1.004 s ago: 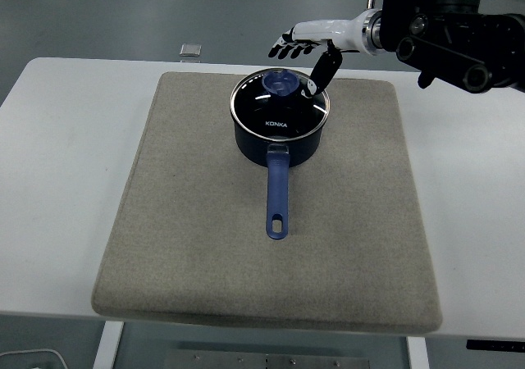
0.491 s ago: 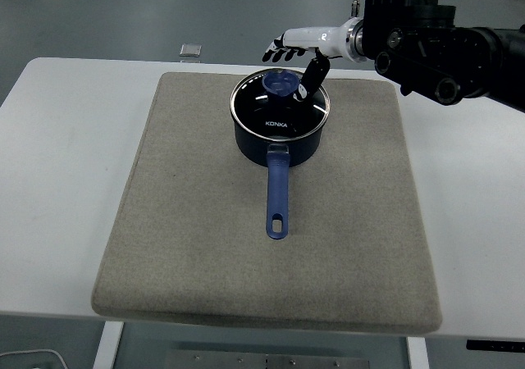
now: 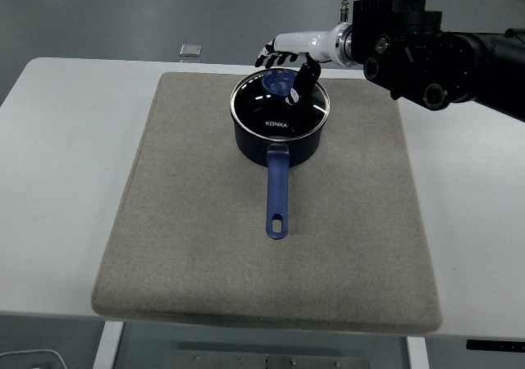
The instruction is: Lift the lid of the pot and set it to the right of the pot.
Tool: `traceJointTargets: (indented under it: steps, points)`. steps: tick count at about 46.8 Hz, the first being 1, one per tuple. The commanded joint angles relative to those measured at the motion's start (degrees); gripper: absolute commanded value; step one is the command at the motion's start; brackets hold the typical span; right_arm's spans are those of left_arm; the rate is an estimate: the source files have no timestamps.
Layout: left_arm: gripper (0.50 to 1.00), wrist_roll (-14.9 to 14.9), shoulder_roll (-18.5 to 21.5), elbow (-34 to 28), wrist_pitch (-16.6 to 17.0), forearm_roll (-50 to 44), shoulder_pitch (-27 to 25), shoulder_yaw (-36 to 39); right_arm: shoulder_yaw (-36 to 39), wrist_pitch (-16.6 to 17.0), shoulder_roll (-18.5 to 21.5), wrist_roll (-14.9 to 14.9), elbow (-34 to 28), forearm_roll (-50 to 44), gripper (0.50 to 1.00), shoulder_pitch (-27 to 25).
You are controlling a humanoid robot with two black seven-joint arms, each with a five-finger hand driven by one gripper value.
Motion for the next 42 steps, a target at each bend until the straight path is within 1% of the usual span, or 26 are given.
traceJointTargets:
  steps: [1,13,17,28,32,38,42]
  points:
    - [1.0,0.0,0.0,0.0,0.0,0.0,0.0,0.0,-0.09,0.05,0.18,-0.06,-0.03,0.0,0.809,-0.11]
    - [1.0,0.0,0.0,0.0,0.0,0.0,0.0,0.0,-0.26,0.05,0.27,-0.06,-0.03,0.0,0.793,-0.38]
    - [1.0,0.0,0.0,0.0,0.0,0.0,0.0,0.0,-0.79,0.05,0.27,-0.06,-0.03,0.0,0.764,-0.38]
    - [1.0,0.0,0.0,0.0,0.0,0.0,0.0,0.0,-0.88,0.13,0.18,-0.06,-0.03,-0.09,0.754,-0.2]
    - [1.0,0.0,0.0,0.0,0.0,0.0,0.0,0.0,-0.88,0.13,0.18,0.03,-0.03,-0.09,0.727,-0.11]
    - [1.0,0.0,0.0,0.0,0.0,0.0,0.0,0.0,-0.88,0.13,0.09,0.03,0.06,-0.18,0.717,0.15]
    - [1.0,0.0,0.0,0.0,0.0,0.0,0.0,0.0,-0.97,0.13,0.18,0.03,0.06,-0.35,0.68,0.15]
